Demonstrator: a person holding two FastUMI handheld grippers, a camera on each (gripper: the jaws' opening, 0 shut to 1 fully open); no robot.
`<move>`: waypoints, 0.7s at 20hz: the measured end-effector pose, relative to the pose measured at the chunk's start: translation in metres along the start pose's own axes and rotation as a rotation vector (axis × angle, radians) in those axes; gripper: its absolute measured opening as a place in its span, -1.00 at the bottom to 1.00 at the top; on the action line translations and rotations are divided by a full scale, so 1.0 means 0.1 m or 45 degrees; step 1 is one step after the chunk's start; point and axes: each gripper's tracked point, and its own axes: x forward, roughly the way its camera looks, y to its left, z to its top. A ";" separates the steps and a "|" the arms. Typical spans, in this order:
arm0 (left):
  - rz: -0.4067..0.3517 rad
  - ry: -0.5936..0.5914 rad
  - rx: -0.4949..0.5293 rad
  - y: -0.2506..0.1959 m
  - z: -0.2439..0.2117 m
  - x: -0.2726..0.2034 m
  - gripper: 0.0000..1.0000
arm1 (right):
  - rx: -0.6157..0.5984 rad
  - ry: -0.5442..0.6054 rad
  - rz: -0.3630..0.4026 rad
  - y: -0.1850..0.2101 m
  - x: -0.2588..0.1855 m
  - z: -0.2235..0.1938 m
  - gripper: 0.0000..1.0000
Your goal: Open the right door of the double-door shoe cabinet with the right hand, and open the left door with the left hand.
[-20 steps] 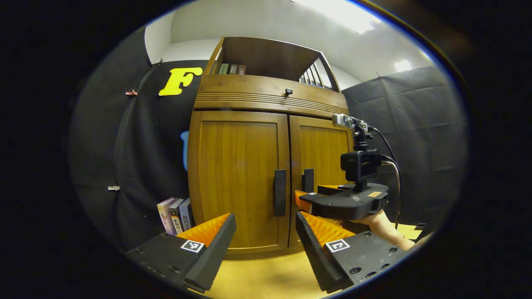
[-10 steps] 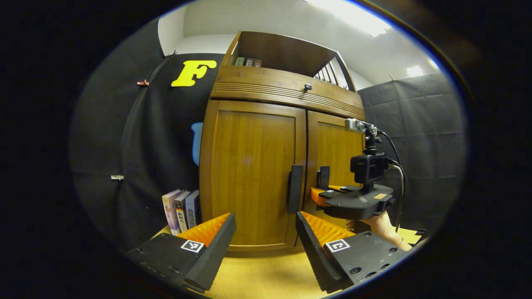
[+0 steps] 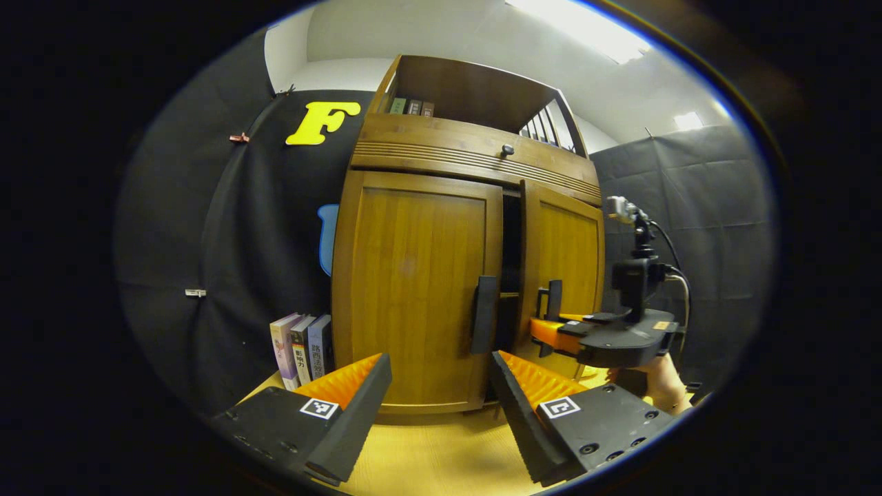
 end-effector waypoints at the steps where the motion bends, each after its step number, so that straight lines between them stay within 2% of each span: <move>1: -0.003 -0.002 0.001 -0.06 0.02 -0.01 0.80 | -0.002 -0.002 0.022 -0.02 -0.15 -0.03 -0.61; 2: 0.003 -0.005 -0.002 -0.10 0.03 -0.03 0.80 | 0.001 -0.003 0.044 -0.05 -0.26 -0.04 -0.52; 9: -0.009 -0.043 0.031 -0.43 0.13 -0.13 0.79 | -0.012 0.016 0.160 -0.30 -0.90 -0.05 -0.53; 10: -0.011 -0.045 0.025 -0.47 0.13 -0.15 0.79 | 0.000 0.025 0.164 -0.34 -0.96 -0.05 -0.61; 14: -0.002 -0.051 -0.008 -0.53 0.15 -0.22 0.79 | 0.000 0.015 0.134 -0.56 -1.20 -0.03 -0.53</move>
